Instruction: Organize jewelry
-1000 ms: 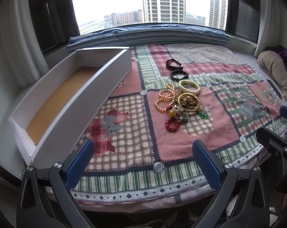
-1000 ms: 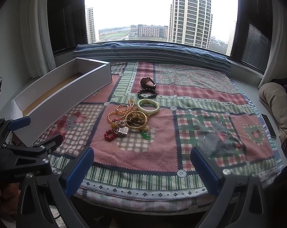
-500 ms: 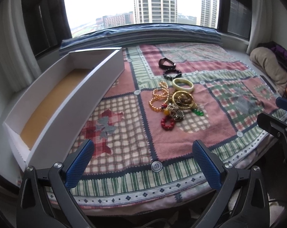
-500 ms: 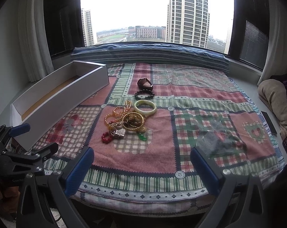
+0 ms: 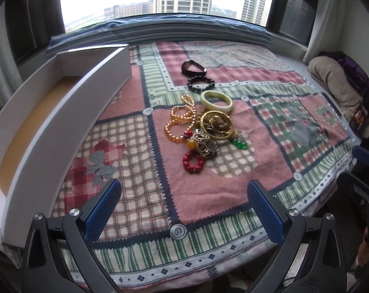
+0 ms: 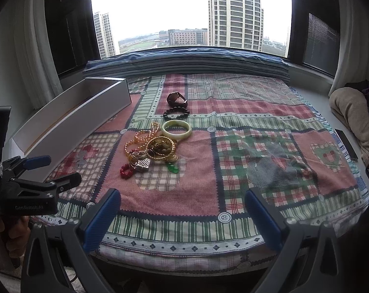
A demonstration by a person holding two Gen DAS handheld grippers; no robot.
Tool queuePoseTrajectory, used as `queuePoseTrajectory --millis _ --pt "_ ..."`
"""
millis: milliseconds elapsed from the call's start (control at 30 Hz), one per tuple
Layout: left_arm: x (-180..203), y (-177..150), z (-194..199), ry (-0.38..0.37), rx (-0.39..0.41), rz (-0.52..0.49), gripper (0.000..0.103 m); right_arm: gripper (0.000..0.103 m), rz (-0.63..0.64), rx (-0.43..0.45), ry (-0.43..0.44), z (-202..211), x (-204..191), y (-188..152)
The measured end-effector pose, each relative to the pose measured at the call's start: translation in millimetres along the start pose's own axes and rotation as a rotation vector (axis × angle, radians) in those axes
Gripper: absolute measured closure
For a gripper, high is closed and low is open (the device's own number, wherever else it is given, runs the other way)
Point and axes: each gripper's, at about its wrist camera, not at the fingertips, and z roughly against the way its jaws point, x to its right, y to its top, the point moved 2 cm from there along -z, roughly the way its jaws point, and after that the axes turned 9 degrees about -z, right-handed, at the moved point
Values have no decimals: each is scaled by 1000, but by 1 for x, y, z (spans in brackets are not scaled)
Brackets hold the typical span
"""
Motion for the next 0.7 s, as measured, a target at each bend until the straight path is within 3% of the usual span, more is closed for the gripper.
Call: queuePoseTrajectory --millis 167,233,300,533,567,633,667,700 --pt "12 23 -45 -88 -20 -29 2 0 -23 -18 10 -4 10 -4" --pt "13 29 -66 -84 -38 -35 7 0 -29 -20 12 -4 13 -5" --pt "11 33 -86 -73 -69 -37 25 0 -40 -23 13 -5 18 -6" --pt "9 37 -124 -64 -134 -46 50 0 -65 -39 20 -8 30 -9" --pt "11 37 -125 -66 -137 -55 62 0 -66 -40 19 -9 31 -9" --pt "12 37 -125 -63 -132 -63 72 0 -69 -43 18 -10 33 -9" --pt "11 39 -124 -63 -125 -64 85 0 -71 -44 16 -11 34 -10" --pt "10 40 -122 -73 -120 -60 87 0 -72 -45 15 -11 34 -10"
